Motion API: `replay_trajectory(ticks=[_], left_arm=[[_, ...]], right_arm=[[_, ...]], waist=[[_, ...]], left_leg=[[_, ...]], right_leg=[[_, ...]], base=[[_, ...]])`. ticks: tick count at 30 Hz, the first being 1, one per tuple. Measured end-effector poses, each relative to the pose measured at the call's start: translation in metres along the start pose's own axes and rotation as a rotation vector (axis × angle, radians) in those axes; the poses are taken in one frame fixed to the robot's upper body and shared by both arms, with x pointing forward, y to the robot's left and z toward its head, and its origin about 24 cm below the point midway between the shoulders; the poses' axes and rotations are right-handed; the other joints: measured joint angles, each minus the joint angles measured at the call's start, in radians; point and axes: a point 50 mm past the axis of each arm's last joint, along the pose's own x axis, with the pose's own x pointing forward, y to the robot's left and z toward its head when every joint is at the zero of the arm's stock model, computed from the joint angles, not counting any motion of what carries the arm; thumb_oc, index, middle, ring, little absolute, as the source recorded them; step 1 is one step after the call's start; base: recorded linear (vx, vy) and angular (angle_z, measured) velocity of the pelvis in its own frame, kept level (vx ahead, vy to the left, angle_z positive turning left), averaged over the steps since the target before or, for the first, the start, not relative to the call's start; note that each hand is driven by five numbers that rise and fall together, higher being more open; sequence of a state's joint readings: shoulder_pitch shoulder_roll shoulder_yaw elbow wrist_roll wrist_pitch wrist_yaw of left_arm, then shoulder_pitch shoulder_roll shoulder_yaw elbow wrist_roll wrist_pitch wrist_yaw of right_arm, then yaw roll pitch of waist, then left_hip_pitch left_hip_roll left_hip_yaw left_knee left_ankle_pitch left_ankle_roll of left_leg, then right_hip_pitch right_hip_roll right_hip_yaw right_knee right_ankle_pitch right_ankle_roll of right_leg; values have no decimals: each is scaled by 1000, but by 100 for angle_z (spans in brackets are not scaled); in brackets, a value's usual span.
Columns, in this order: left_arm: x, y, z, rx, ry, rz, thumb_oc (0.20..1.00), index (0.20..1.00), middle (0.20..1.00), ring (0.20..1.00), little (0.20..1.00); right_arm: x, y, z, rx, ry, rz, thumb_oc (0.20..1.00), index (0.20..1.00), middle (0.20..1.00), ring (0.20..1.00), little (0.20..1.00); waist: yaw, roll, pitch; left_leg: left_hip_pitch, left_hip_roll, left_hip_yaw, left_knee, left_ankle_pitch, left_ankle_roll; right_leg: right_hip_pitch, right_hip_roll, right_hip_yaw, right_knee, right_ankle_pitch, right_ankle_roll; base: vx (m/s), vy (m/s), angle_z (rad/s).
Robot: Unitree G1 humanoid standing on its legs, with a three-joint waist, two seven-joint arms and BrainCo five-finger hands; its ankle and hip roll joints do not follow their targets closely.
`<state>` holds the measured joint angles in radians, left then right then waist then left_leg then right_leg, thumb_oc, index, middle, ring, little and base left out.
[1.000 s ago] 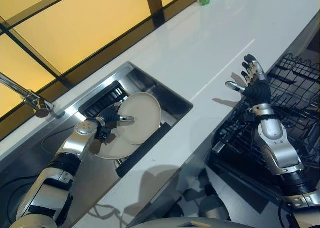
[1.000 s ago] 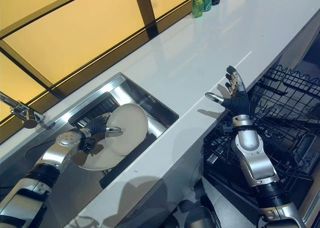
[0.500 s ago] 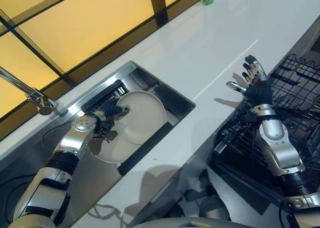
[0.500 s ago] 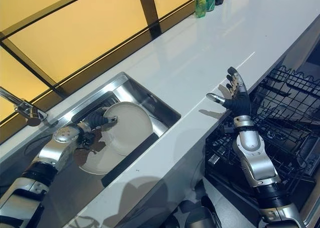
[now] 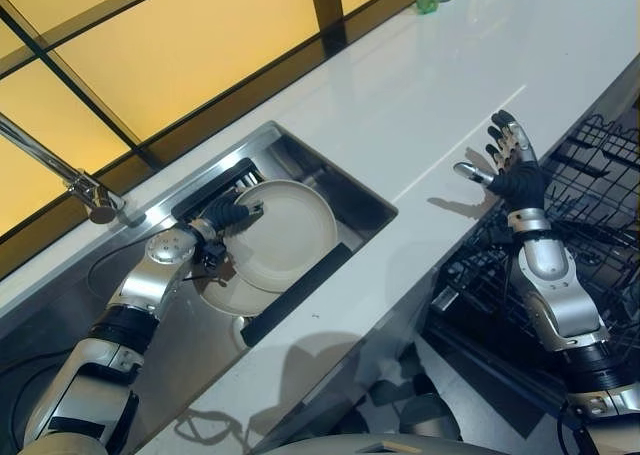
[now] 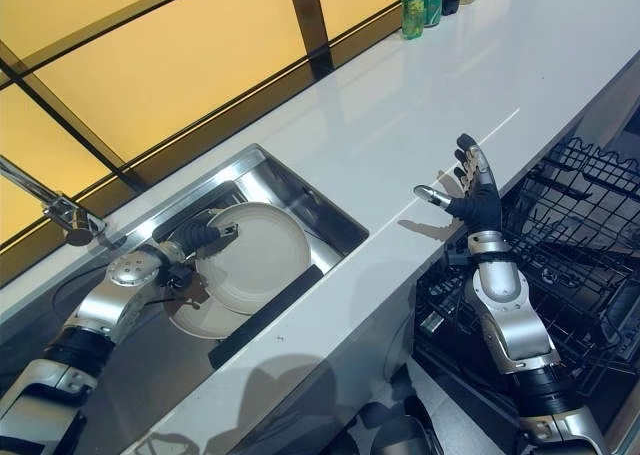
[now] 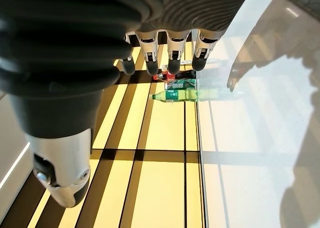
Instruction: Pick up plates and place into dishwasher.
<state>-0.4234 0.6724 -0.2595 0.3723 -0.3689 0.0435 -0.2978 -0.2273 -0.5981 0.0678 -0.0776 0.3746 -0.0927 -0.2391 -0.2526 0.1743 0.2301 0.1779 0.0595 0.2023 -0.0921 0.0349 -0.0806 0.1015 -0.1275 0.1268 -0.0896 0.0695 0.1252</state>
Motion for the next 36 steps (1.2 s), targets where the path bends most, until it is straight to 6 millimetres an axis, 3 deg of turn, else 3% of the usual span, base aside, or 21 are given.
replay_trajectory(ticks=[6, 14, 18, 22, 26, 31, 36], left_arm=[[-6, 4, 2, 5, -59, 95, 200, 200, 200, 200, 200], [-20, 25, 29, 26, -257, 412, 200, 200, 200, 200, 200], [-26, 29, 39, 68, -341, 547, 200, 200, 200, 200, 200], [-38, 33, 61, 79, -502, 700, 200, 200, 200, 200, 200], [-46, 28, 81, 54, -645, 757, 200, 200, 200, 200, 200], [-47, 19, 90, 25, -716, 744, 200, 200, 200, 200, 200], [-41, -2, 97, -19, -768, 676, 200, 200, 200, 200, 200]], right_arm=[[-4, -2, -3, 0, 12, -16, 1000, 1000, 1000, 1000, 1000], [-10, 6, -8, 45, 8, -43, 1000, 1000, 1000, 1000, 1000], [-10, 8, 2, 44, -51, -48, 1000, 1000, 1000, 1000, 1000], [-8, 13, 16, 49, -115, -28, 1000, 1000, 1000, 1000, 1000], [-3, 27, 26, 56, -164, 35, 1000, 1000, 1000, 1000, 1000], [6, 47, 52, 80, -268, 151, 1000, 1000, 1000, 1000, 1000], [8, 77, 60, 111, -280, 304, 1000, 1000, 1000, 1000, 1000]], waist=[[21, -12, -8], [53, -84, -68], [80, -117, -91], [107, -142, -110], [136, -161, -129], [160, -174, -152], [171, -190, -173]], left_leg=[[0, 3, -20, -1, -1, 0], [-9, 5, -38, 3, -1, -1], [-11, 7, -41, 3, -1, -1], [-13, 7, -46, 3, -1, -1], [-15, 7, -54, 3, 0, -1], [-17, 8, -70, 1, -1, -1], [-18, 9, -83, -1, -1, -1]], right_leg=[[0, 2, 0, 0, 1, -1], [-2, 3, -13, 0, 0, -3], [-1, 4, -16, -1, 0, -3], [0, 3, -22, -1, 0, -4], [2, 4, -30, -1, -1, -5], [9, 4, -46, -3, -5, -7], [16, 4, -59, -6, -8, -8]], base=[[-37, -50, 0], [-46, -71, 4], [-37, -53, 3], [-39, -42, 4], [-32, -34, 5], [-28, -21, 10], [-25, -13, 8]])
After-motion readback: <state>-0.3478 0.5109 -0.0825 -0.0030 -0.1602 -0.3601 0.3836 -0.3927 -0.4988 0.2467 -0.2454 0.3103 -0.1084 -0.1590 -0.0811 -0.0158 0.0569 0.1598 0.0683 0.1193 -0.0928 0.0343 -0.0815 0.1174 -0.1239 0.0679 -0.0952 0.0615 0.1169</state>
